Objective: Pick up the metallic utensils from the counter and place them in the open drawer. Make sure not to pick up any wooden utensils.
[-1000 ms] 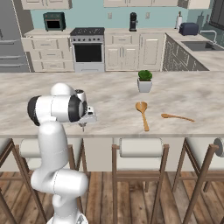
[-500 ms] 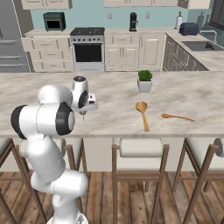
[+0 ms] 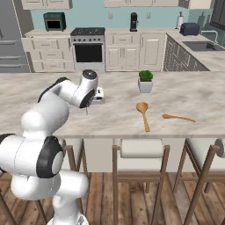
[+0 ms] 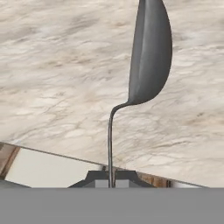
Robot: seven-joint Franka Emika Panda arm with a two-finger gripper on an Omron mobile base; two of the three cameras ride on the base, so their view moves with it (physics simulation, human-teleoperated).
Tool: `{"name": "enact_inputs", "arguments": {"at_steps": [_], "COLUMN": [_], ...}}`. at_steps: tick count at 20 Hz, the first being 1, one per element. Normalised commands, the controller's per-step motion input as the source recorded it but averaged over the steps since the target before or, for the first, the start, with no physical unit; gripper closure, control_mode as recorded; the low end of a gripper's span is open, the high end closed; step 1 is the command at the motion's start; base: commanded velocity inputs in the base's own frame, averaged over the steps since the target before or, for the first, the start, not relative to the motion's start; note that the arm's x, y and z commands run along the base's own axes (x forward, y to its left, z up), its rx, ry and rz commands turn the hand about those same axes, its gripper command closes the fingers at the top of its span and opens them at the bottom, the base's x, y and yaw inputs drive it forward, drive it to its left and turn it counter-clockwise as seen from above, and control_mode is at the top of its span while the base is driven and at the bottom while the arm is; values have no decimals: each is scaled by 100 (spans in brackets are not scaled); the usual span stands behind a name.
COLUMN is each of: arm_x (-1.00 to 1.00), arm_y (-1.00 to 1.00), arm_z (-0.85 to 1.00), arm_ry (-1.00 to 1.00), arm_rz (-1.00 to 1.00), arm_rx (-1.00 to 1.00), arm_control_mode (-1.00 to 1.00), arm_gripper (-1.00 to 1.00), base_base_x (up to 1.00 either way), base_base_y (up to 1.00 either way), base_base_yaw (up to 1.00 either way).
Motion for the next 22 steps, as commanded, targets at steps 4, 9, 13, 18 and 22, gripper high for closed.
{"name": "enact_inputs", "arguments": {"at_steps": [4, 9, 13, 18, 22], "arm_x": [-72, -35, -26, -46, -71], "arm_y": [-40, -1, 5, 3, -2], "arm_z": [100, 76, 22, 8, 2], "arm_ry": [-9, -1, 5, 5, -4], "arm_rz": [4, 4, 1, 0, 1], "arm_rx": [1, -12, -20, -13, 0], "arm_control_mode": [-100, -100, -100, -100, -100], "arm_gripper": [100, 100, 100, 100, 100], "base_base_x": [0, 0, 0, 0, 0], "base_base_y": [0, 0, 0, 0, 0], "base_base_yaw": [0, 0, 0, 0, 0]}}
